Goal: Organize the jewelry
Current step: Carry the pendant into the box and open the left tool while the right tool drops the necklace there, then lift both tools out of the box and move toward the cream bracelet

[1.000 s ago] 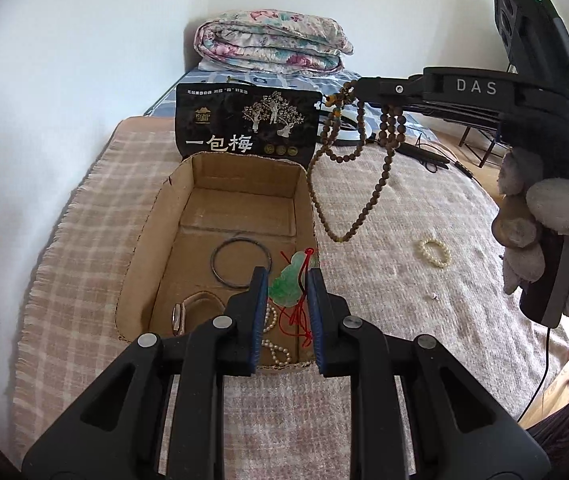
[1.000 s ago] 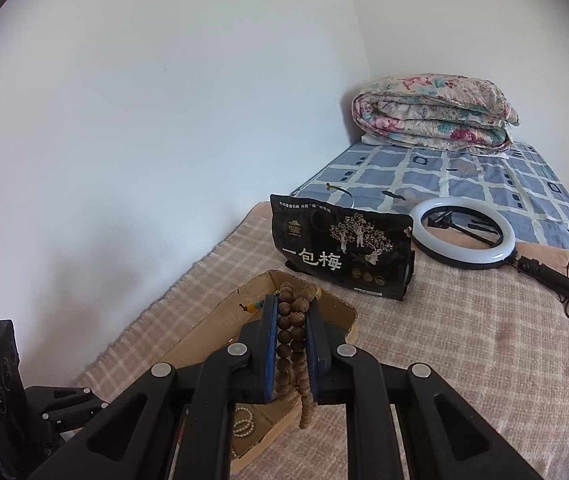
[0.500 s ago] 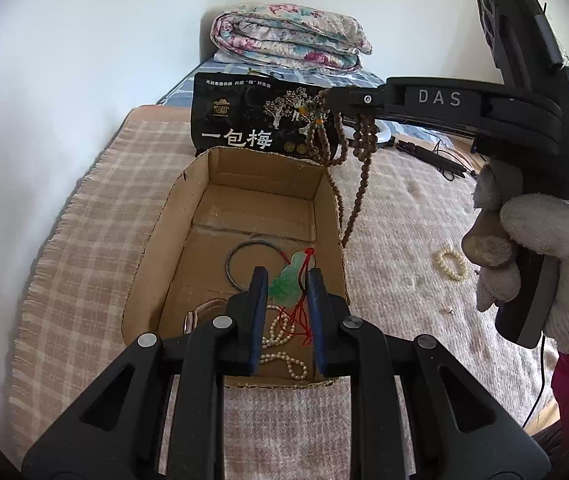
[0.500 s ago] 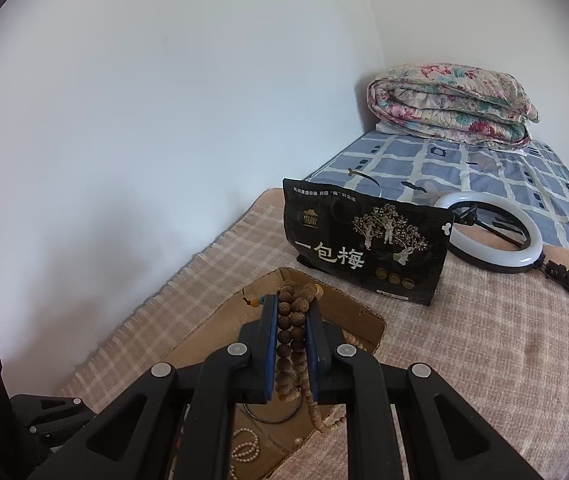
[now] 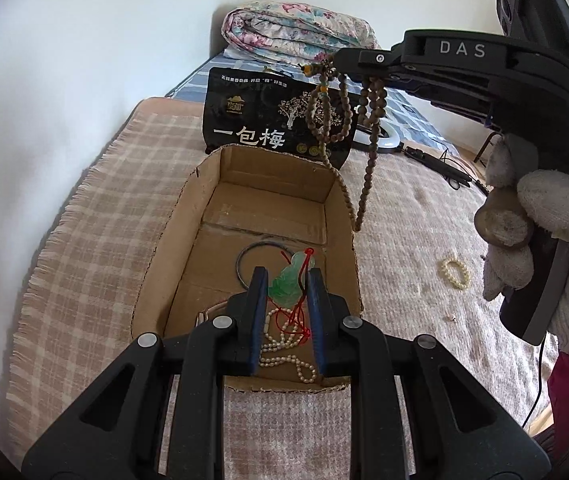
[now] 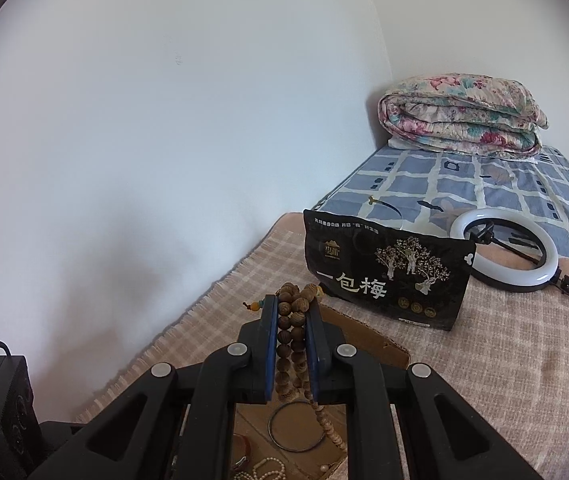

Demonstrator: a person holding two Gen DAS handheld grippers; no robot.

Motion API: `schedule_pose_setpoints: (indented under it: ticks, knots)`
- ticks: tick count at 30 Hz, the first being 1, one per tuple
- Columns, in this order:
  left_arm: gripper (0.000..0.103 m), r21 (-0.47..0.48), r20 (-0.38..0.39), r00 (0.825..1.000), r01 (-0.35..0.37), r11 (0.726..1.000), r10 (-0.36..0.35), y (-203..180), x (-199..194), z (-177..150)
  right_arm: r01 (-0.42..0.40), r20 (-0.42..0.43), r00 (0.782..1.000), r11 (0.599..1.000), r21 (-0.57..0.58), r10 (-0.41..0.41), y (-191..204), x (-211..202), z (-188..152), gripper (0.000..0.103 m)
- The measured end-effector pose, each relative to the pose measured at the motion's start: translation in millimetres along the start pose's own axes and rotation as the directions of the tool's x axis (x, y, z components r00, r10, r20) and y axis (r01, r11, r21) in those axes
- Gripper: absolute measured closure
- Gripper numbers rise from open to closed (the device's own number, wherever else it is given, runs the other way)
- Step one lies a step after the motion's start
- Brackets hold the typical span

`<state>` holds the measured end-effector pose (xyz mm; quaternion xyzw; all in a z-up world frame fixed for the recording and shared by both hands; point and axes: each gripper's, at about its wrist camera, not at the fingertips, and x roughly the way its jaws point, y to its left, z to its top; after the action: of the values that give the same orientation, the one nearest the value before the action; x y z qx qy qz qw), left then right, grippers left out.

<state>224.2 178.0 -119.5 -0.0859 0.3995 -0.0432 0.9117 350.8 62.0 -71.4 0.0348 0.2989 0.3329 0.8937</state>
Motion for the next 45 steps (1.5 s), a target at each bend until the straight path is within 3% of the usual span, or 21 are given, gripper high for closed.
schedule_pose_setpoints:
  ticks: [7, 17, 20, 23, 25, 26, 27, 29, 32, 45]
  knots:
    - [0.084, -0.003, -0.006, 1.0, -0.001, 1.0, 0.001, -0.3, 3.4, -0.6, 0.014, 0.006, 1.0, 1.0, -0.018, -0.014, 3.5, 2.2, 2.1, 0.093]
    - [0.084, -0.005, -0.009, 1.0, -0.006, 1.0, 0.006, -3.3, 4.8, 0.4, 0.049, -0.095, 0.994, 0.999, 0.007, -0.049, -25.9, 31.2, -21.7, 0.092]
    - [0.084, -0.007, -0.002, 1.0, -0.022, 1.0, 0.022, -3.0, 4.2, 1.0, 0.061, -0.121, 0.991, 0.998, 0.004, -0.06, -28.9, 35.1, -27.0, 0.088]
    - [0.082, -0.014, 0.002, 0.999, -0.038, 0.999, 0.038, 0.3, 3.5, 1.2, 0.074, -0.128, 0.989, 0.997, 0.006, -0.073, -28.4, 36.7, -28.6, 0.064]
    - [0.055, -0.016, 0.009, 0.999, -0.046, 0.999, 0.046, 2.1, 2.4, 0.9, 0.072, -0.142, 0.987, 0.997, 0.011, -0.07, -27.4, 38.3, -29.1, 0.05]
    - [0.041, -0.018, 0.021, 0.998, -0.053, 0.998, 0.053, 2.8, 0.5, 0.6, 0.08, -0.149, 0.986, 0.997, 0.012, -0.078, -26.7, 38.5, -29.6, 0.032]
    - [0.034, -0.02, 0.029, 0.998, -0.06, 0.998, 0.06, 2.9, -1.0, 0.4, 0.096, -0.146, 0.985, 0.995, 0.011, -0.094, -25.8, 38.4, -30.0, 0.017]
    - [0.031, -0.016, 0.034, 0.998, -0.061, 0.998, 0.062, 2.7, -2.8, 1.0, 0.12, -0.137, 0.983, 0.993, 0.0, -0.119, -23.3, 36.0, -30.7, 0.008]
    - [0.03, -0.005, 0.033, 0.997, -0.072, 0.997, 0.072, 0.8, -3.1, 0.9, 0.148, -0.158, 0.976, 0.989, -0.018, -0.149, -20.9, 37.8, -32.0, 0.0]
    - [0.03, 0.011, 0.038, 0.997, -0.074, 0.997, 0.073, -9.3, -10.1, -2.6, 0.191, -0.158, 0.969, 0.982, 0.002, -0.188, -26.0, 17.6, -35.7, 0.0]
